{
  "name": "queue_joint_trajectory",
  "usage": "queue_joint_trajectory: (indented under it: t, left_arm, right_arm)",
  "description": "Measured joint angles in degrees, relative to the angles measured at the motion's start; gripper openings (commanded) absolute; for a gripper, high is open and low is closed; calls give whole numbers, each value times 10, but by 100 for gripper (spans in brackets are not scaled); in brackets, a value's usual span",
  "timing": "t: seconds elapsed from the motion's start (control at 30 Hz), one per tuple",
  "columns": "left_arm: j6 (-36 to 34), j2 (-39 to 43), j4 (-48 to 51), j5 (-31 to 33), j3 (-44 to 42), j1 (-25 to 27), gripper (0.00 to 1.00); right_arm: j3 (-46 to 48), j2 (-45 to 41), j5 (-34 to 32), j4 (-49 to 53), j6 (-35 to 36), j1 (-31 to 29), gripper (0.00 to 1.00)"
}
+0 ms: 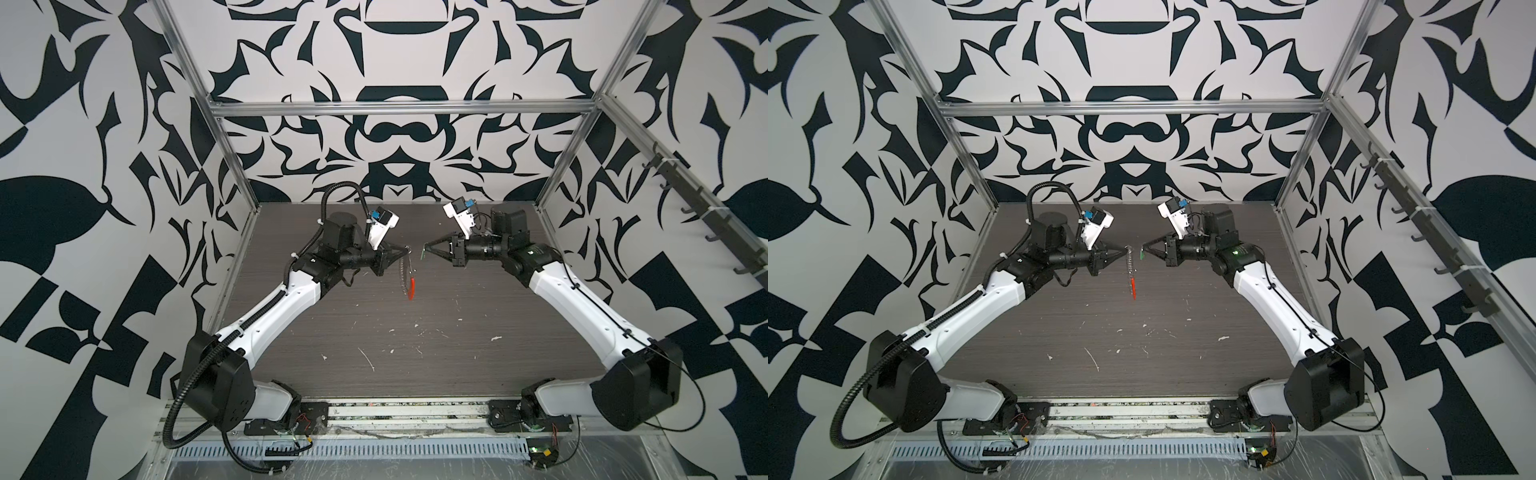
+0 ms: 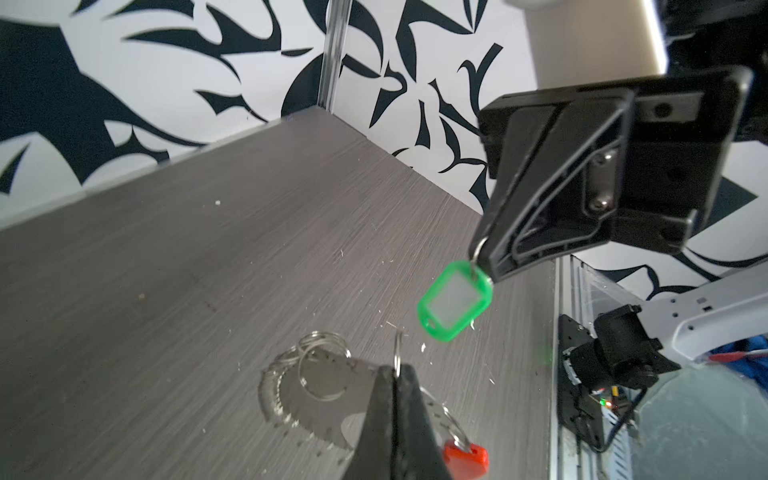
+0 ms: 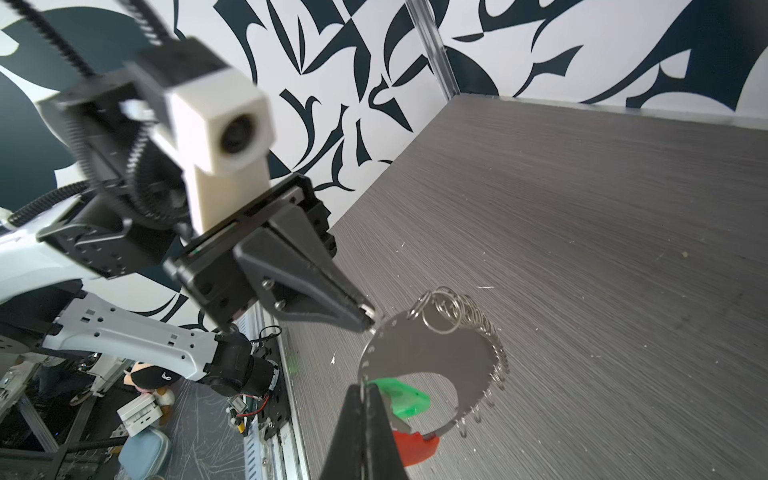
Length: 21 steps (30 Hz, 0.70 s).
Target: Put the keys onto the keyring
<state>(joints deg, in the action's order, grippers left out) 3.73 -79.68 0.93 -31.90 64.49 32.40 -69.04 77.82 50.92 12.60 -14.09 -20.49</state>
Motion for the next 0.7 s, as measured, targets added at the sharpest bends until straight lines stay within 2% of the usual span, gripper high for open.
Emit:
queue_joint_trajectory:
  t: [0.13, 0.3, 0.7]
  left_arm:
    - [-17, 6, -45, 31, -20, 22, 0]
    - [-21, 8, -93, 56, -43, 24, 0]
    - [-20, 8, -144, 38, -52, 24, 0]
  right_arm:
    - [0, 0, 5, 2, -4, -1, 0]
    - [0, 0, 9, -2, -15, -4, 0]
    - [0, 0, 11, -9, -36, -14, 0]
